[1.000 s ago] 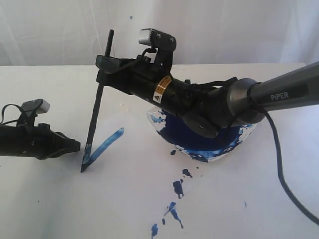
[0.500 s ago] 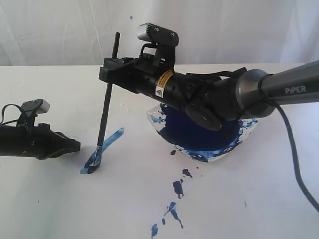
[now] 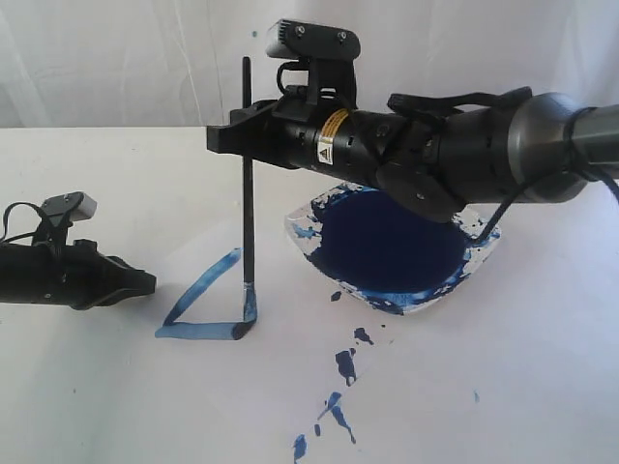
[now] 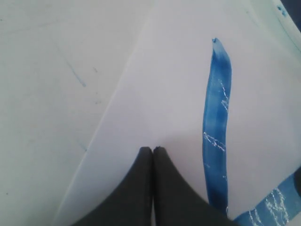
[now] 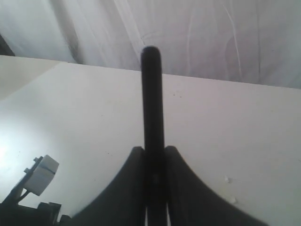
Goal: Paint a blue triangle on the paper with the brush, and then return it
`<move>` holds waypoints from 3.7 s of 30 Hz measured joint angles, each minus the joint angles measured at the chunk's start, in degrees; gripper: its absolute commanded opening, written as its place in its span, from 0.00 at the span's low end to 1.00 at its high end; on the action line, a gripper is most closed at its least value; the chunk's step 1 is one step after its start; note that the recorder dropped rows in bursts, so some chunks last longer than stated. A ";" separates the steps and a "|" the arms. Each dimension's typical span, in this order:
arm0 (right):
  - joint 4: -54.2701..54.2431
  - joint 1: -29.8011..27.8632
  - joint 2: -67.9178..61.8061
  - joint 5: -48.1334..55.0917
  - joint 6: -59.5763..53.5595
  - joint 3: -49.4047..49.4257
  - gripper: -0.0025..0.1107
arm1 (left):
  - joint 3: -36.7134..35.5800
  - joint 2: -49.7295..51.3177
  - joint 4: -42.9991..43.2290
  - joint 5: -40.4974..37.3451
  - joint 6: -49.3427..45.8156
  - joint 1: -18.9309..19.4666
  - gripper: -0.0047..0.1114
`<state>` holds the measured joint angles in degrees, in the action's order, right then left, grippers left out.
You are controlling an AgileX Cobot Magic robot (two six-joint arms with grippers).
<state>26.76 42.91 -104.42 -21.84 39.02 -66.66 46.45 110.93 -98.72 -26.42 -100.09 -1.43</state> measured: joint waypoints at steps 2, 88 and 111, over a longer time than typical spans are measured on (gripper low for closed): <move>0.29 0.00 0.88 2.00 -1.10 0.00 0.07 | 0.00 0.00 0.00 0.00 0.00 0.00 0.04; -22.07 1.53 0.61 0.76 -22.10 0.00 0.02 | 0.00 0.00 0.00 0.00 0.00 0.00 0.04; -21.64 3.02 5.50 12.87 -22.45 0.00 0.02 | 0.00 0.00 0.00 0.00 0.00 0.00 0.04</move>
<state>5.11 45.92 -98.92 -8.98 16.57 -66.66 46.45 110.93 -98.72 -26.42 -100.09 -1.43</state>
